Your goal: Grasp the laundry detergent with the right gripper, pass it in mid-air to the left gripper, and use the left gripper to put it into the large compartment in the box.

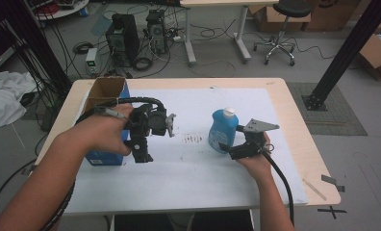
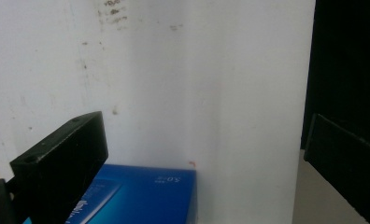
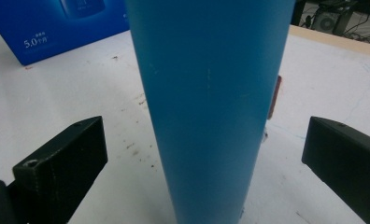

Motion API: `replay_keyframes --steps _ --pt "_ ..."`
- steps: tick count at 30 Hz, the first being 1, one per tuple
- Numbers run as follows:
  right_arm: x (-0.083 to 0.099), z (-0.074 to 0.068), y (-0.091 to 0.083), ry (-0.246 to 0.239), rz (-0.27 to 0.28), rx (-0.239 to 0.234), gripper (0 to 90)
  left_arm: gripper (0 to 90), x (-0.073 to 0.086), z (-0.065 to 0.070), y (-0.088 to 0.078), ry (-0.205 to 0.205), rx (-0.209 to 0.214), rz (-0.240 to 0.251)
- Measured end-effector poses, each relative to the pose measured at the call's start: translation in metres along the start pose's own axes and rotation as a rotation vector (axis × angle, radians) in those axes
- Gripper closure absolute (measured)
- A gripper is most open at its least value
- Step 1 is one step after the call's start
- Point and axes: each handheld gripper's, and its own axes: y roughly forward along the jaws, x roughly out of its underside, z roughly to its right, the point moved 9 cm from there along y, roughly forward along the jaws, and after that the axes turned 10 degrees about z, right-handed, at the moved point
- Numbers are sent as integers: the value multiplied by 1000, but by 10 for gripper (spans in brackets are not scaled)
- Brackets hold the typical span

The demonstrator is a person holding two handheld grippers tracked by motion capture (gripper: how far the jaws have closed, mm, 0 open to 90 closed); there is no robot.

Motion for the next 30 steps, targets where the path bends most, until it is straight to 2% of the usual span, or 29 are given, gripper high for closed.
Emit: replay_keyframes --steps 13,19,30 --pt "5 2 14 6 25 33 0 1 0 0 0 5 -3 1" --pt "3 2 19 10 51 45 0 1 4 0 2 -8 0 -1" --pt "3 4 24 22 75 64 54 1 6 0 4 -12 3 -2"
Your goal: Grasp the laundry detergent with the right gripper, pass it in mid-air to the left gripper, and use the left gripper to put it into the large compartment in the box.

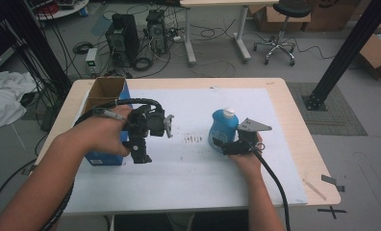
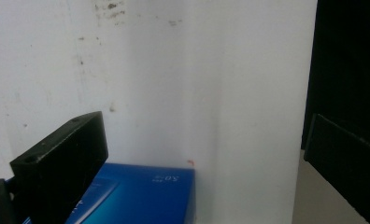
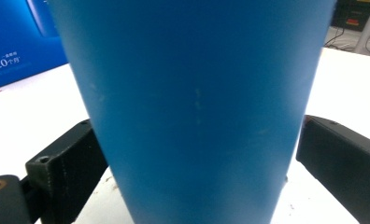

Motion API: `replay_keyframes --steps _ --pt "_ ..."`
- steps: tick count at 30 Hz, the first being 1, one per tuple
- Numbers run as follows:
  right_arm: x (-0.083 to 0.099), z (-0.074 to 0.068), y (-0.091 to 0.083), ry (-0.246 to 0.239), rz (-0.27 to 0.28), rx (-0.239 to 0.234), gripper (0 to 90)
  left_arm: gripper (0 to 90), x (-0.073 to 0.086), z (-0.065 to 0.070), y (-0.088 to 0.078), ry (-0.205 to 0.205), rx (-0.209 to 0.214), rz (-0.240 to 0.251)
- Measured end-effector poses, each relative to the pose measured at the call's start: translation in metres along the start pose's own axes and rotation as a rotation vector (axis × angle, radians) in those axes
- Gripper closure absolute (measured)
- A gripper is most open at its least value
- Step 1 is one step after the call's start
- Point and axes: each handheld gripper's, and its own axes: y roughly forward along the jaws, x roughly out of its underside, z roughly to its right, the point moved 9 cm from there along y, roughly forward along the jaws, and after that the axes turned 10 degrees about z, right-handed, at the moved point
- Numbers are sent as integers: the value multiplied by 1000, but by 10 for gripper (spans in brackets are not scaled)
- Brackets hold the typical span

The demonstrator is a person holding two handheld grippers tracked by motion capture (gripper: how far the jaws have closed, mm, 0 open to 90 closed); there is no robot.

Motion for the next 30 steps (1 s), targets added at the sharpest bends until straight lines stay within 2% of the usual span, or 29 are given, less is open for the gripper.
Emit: replay_keyframes --steps 4,6,17,20,30 --pt "-1 1 0 -8 12 25 144 1 1 0 1 -4 0 -1" --pt "-1 1 1 -13 13 41 146 1 1 1 1 -5 1 0" --pt "-1 -1 1 -14 27 34 185 1 3 1 2 -12 4 -4" --pt "-1 -3 0 -12 30 17 282 1 3 1 3 -14 8 -6" --pt "-3 -2 -1 -14 39 18 284 1 3 0 4 -16 10 -6"
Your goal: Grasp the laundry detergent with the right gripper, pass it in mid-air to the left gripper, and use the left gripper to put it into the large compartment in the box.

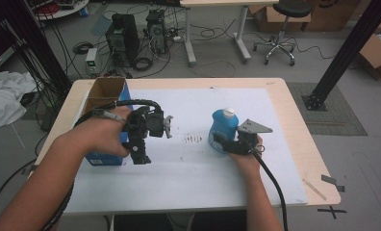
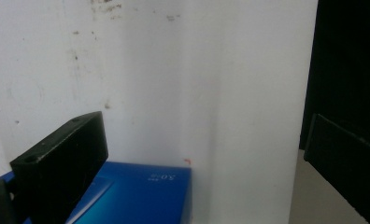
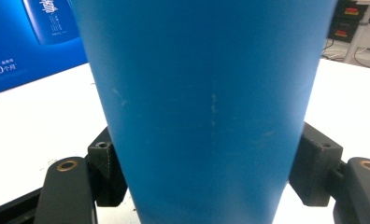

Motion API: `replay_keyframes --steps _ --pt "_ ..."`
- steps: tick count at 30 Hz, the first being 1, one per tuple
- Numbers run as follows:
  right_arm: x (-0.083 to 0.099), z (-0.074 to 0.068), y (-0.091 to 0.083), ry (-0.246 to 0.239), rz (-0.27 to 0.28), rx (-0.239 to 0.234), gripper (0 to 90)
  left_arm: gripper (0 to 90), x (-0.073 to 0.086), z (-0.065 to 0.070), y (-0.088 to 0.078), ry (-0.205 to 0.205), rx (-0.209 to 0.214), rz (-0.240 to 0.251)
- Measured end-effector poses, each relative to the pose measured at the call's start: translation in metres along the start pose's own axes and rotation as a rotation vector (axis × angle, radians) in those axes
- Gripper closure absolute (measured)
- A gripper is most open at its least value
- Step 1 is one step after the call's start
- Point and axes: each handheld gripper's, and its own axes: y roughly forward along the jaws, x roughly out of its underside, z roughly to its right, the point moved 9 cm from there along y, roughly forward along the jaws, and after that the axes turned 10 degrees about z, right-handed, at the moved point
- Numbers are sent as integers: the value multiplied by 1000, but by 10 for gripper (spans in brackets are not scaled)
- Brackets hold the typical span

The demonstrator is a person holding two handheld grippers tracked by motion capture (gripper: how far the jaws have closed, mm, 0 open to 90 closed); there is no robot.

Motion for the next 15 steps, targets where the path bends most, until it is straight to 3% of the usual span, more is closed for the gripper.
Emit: replay_keyframes --steps 15 --pt "0 -4 1 7 17 -36 376 1 -1 0 2 -4 4 -5"
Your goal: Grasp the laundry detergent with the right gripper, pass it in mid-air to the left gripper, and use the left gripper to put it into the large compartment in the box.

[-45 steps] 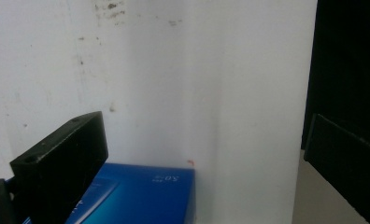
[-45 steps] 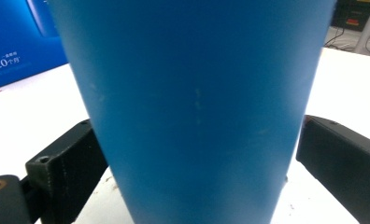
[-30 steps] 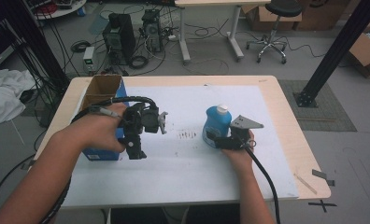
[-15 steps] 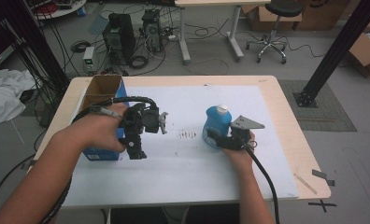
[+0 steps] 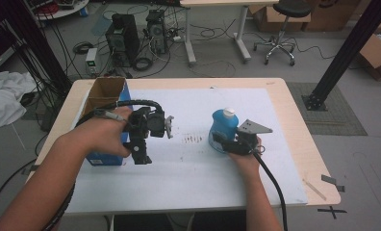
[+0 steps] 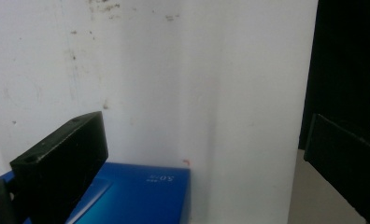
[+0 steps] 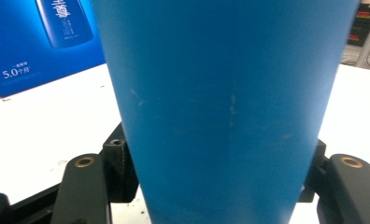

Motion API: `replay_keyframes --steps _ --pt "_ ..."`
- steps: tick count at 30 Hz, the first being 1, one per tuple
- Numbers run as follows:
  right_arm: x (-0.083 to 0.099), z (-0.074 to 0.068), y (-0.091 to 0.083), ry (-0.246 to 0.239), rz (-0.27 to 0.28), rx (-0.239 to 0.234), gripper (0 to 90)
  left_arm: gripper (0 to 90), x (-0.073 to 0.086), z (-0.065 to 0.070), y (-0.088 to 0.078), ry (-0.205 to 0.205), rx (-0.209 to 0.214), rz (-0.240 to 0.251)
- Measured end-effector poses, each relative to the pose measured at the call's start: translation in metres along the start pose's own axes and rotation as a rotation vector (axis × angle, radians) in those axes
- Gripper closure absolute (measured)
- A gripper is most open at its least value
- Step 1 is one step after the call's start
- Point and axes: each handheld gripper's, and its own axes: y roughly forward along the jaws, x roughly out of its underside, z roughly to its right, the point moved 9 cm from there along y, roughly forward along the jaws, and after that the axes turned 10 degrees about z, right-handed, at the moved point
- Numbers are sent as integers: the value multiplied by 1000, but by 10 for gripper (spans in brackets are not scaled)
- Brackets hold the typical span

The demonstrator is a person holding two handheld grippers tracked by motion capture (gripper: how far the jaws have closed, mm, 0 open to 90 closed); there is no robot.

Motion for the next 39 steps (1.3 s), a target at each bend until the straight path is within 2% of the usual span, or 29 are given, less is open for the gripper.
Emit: replay_keyframes --steps 5,12,17,22,26,29,33,35,36,38,39 --pt "0 1 0 4 9 6 412 1 -1 0 1 0 0 0" --pt "-1 1 0 -16 11 30 440 1 -2 -1 3 3 6 3" --pt "-2 0 -1 -33 -7 29 453 1 -5 0 3 6 6 10" --pt "-5 -2 -4 -52 -27 5 457 1 -6 0 1 6 4 10" --pt "-16 -7 -11 -62 -17 -46 460 1 -8 -1 1 6 3 11" --pt "-26 -14 -18 -85 -20 -107 461 1 -11 0 -1 12 8 8" --pt "-39 -28 -27 -108 -24 -201 461 1 -14 0 -2 16 12 5" --pt "-44 -35 -31 -125 -25 -238 461 1 -15 0 -2 17 12 3" --pt "-44 -35 -31 -125 -25 -238 461 1 -16 0 -2 19 14 0" --pt "-50 -48 -36 -146 -24 -298 461 1 -19 -1 -2 21 17 -1" --pt "-50 -51 -37 -150 -24 -311 461 1 -20 -1 -2 23 19 -4"
